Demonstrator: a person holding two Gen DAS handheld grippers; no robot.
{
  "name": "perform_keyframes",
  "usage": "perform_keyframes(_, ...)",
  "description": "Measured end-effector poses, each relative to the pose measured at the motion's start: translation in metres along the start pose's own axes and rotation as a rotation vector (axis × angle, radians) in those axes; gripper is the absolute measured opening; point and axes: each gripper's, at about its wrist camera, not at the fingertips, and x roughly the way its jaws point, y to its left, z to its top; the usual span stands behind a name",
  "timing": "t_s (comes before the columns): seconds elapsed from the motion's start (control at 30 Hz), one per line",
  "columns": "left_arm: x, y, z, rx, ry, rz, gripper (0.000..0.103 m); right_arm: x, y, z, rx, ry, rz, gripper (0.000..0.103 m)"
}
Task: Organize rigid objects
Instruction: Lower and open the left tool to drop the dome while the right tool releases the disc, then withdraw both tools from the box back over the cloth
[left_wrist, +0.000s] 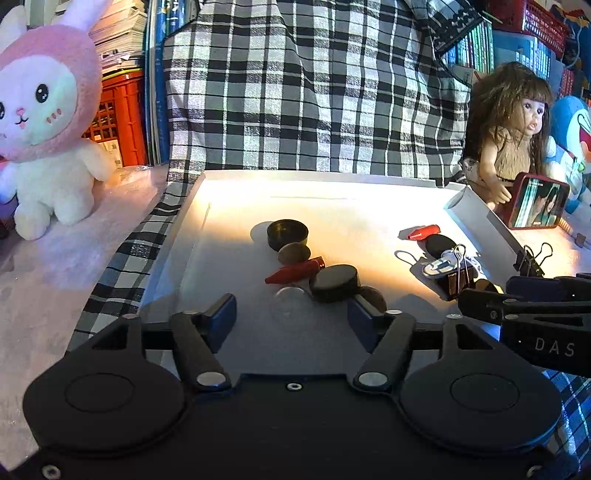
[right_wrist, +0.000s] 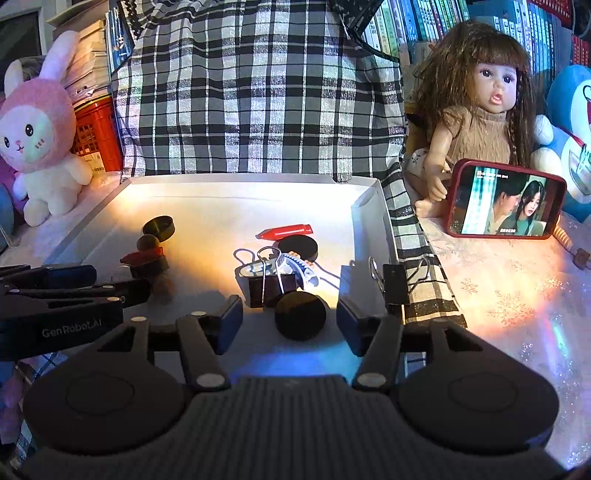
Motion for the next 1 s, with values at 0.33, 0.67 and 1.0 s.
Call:
perform_keyframes(0.33, -0.017, 0.001, -0.001, 0.005, -0.044, 0.019, 0.082, -0.01, 0.002, 0.0, -0.002, -0.019, -0.005, 0.085)
perform_keyframes(0.67, -0.026, 0.004, -0.003, -0.002, -0.055, 0.031, 0.084, -0.02, 0.002, 0.001, 0.004, -0.038, -0.016, 0.089)
perform_keyframes(1.0, -0.035, 0.005, -0.005, -0.004, -0.06, 0.026, 0.085, -0.024, 0.0, -0.001, 0.002, -0.043, -0.014, 0.091)
